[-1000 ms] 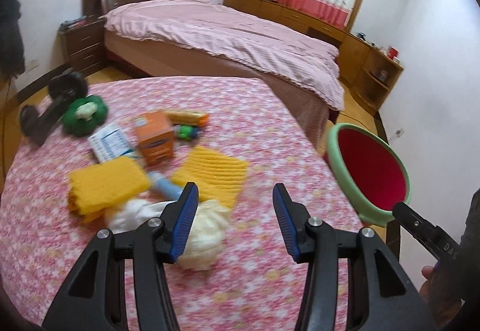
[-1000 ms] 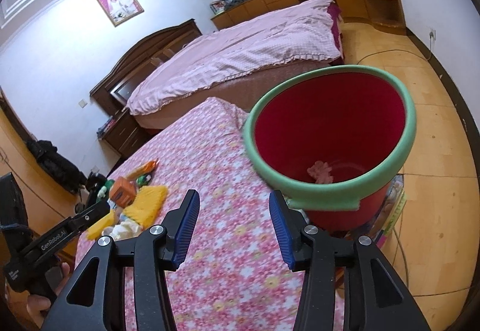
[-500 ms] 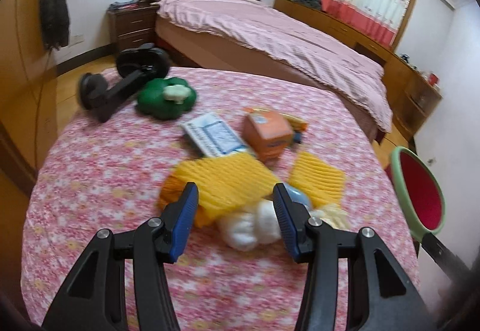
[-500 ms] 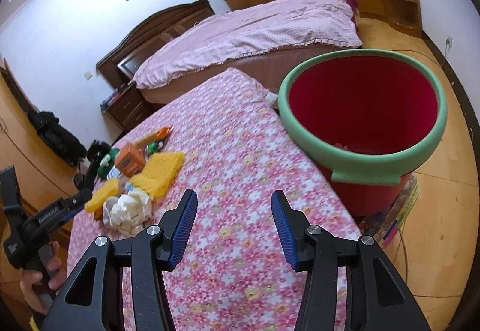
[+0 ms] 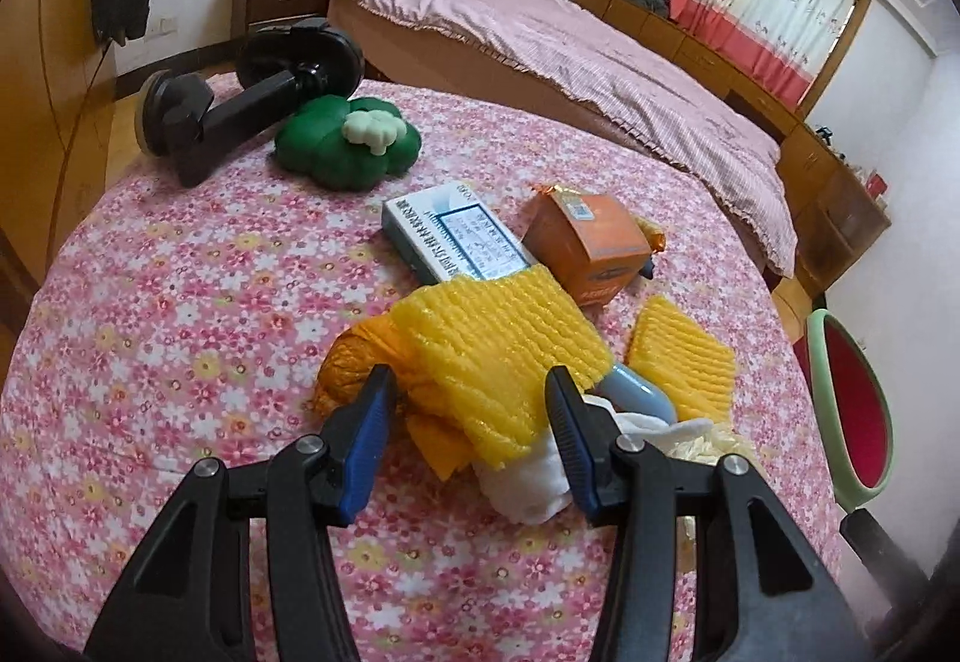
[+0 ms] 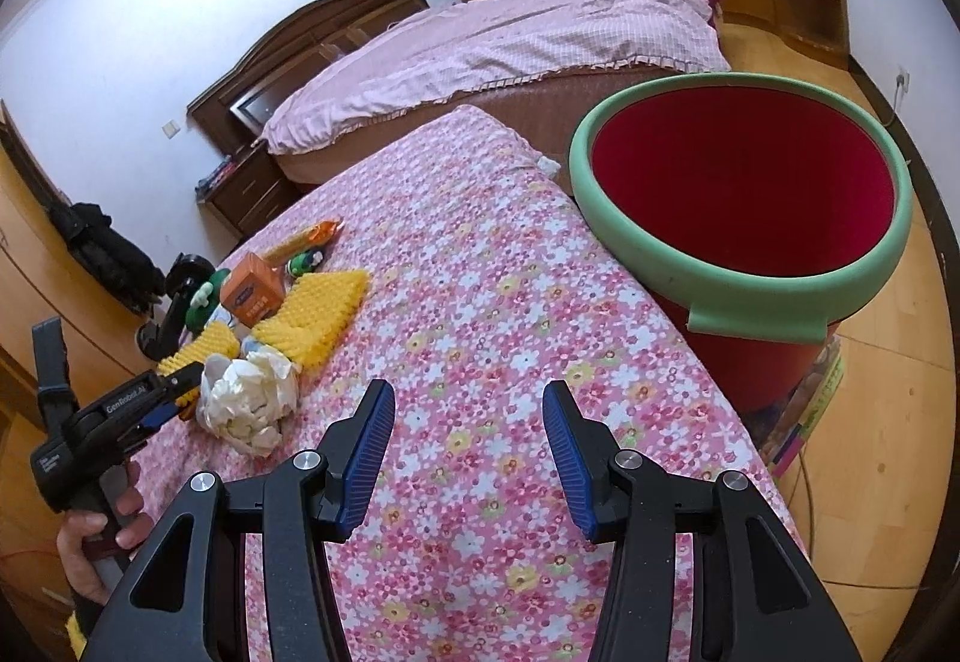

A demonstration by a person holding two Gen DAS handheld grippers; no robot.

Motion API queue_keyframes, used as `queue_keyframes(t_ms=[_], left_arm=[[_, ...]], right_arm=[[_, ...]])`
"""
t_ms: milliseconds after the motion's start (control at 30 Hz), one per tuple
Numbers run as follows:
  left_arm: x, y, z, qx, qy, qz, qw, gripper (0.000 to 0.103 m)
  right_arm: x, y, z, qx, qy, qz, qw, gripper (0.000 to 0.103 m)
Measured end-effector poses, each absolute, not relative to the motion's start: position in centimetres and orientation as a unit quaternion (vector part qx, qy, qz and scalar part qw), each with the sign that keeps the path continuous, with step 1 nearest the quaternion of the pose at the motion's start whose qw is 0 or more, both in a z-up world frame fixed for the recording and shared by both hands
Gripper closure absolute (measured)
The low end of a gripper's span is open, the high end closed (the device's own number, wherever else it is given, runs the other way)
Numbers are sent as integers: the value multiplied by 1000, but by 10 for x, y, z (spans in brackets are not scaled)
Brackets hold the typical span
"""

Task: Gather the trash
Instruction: 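Move both open tools back toward the trash on the bed, then grasp yellow foam net with left tool while right tool grasps crumpled paper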

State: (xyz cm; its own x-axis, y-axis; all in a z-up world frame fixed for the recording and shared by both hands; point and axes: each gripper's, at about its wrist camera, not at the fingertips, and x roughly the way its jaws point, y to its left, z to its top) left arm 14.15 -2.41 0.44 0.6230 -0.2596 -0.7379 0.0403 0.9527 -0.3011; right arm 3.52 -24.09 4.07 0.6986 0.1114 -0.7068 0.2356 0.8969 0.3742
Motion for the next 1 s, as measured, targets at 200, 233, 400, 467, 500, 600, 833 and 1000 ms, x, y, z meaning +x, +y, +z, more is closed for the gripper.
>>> queue_keyframes(t_ms=[200,233,400,467,500,600,833,1000], left_arm=[[133,-19,9,-157,405,-124,892,85],[130,-18,11,-159,400,-126,894,86],[115,-13,28,-168,374,-140,901,90],[109,-10,36,-171,362,-143,905,90],[106,-8,40,-171,357,-145,907,90],[98,-4,48,-170,345,-148,911,90],[82,13,50,-168,342,-129,915,90],[78,30,44,-173,345,-109,916,90]], right_arm=[[39,-237,39,221,393,-31,892,50],[40,-235,40,217,394,-28,893,50],[45,-223,48,199,390,-14,899,50],[48,-215,52,190,388,-4,902,50],[49,-211,53,187,388,0,902,50],[54,-197,57,173,389,18,905,50],[69,-155,59,138,395,59,906,50],[81,-130,52,124,409,82,900,50]])
